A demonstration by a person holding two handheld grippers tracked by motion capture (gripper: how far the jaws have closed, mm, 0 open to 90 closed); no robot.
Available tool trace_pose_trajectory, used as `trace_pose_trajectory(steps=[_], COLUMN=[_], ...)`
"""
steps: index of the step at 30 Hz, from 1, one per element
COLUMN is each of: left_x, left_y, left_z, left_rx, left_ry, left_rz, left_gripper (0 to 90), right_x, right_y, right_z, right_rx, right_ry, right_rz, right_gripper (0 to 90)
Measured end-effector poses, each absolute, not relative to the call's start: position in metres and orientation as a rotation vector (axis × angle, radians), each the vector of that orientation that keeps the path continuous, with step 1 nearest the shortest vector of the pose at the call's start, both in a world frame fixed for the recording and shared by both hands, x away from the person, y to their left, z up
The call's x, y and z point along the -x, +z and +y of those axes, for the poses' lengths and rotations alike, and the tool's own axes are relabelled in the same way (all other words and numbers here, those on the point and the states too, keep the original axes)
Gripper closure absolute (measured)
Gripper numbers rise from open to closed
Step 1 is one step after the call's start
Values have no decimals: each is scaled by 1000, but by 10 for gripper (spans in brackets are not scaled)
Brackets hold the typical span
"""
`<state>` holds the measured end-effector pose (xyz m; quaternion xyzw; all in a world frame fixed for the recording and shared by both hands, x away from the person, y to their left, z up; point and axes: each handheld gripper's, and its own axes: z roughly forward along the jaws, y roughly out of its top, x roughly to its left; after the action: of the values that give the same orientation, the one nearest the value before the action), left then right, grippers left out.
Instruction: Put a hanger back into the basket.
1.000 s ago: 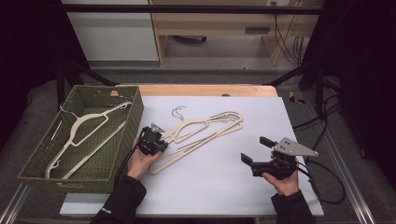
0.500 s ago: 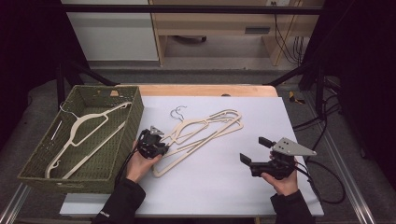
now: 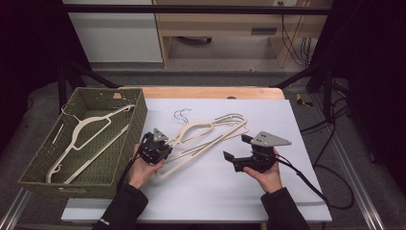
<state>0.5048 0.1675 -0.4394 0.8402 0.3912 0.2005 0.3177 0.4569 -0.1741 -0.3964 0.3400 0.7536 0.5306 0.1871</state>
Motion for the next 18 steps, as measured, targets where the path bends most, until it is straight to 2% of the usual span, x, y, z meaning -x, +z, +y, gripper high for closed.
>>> trace_pose_trajectory(steps=[6,18], left_x=[-483,-466], left_y=[-420,-408], left_z=[168,169], left_rx=[-2152,-2105], left_ry=[623,700], left_rz=[972,930], left_gripper=[797,797], right_x=[-492,-544], right_y=[-396,-392], right_z=[-131,-68], right_rx=[-1000,-1014], right_ry=[1517,1444], right_rz=[2129,2174], right_gripper=[134,201])
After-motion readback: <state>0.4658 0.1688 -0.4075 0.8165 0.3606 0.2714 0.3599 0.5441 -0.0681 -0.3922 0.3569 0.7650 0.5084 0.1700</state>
